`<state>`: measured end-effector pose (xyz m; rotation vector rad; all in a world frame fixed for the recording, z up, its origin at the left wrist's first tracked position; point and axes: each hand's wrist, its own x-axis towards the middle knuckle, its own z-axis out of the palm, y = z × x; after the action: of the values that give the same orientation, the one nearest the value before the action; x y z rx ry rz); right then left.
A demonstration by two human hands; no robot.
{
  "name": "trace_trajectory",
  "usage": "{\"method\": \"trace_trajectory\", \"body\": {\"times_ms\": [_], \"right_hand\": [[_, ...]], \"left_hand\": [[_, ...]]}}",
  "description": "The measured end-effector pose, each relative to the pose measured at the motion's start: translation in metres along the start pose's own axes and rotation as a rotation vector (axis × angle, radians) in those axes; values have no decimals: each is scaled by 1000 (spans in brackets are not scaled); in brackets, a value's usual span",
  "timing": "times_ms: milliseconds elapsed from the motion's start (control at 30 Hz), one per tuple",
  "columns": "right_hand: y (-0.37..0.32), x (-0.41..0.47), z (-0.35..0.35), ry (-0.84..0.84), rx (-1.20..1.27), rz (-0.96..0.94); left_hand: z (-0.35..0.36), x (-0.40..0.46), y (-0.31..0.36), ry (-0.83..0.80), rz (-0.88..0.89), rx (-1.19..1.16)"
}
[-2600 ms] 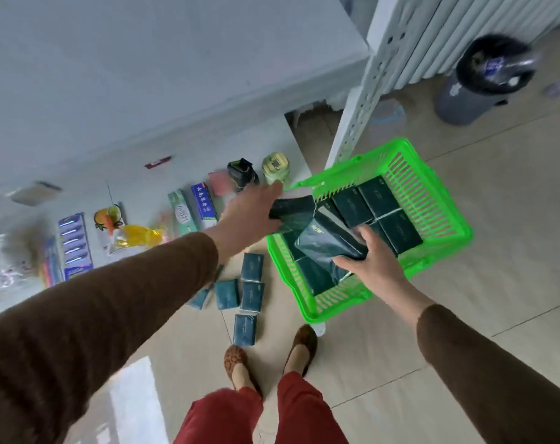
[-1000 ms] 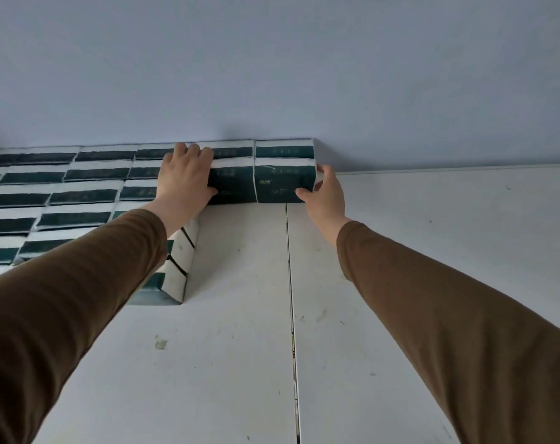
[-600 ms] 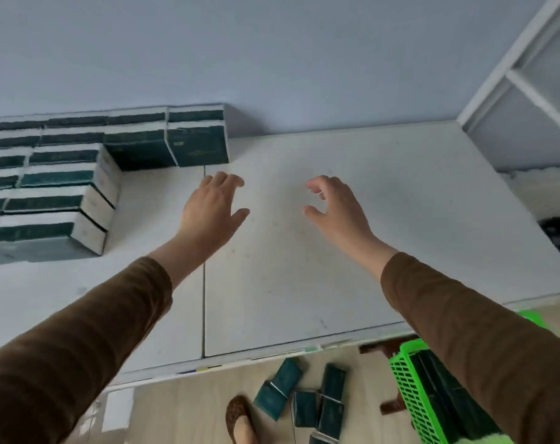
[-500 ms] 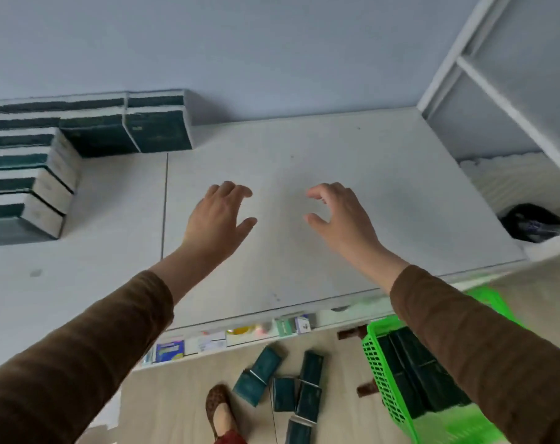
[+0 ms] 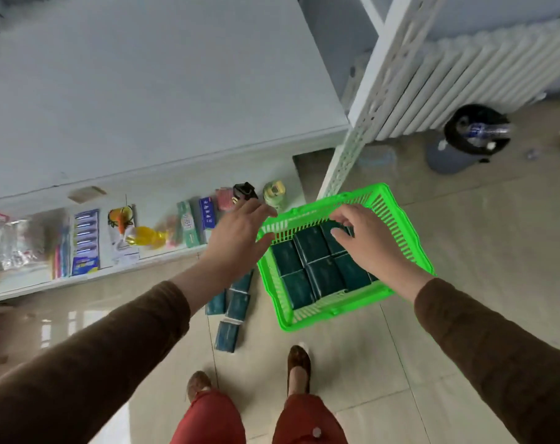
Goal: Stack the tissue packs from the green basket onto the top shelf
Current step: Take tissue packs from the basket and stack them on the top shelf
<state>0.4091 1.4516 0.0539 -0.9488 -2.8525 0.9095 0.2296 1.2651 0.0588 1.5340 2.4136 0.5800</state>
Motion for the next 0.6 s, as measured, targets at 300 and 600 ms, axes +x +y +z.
{"method": "trace_trajectory", "body": {"times_ms": [300,600], "right_hand": [[124,-2,130,-243,47,496],[172,20,257,-229,-221,534]], "left_hand": [[187,57,-19,-469,-61,140],[336,134,-68,-507,136,476]]}}
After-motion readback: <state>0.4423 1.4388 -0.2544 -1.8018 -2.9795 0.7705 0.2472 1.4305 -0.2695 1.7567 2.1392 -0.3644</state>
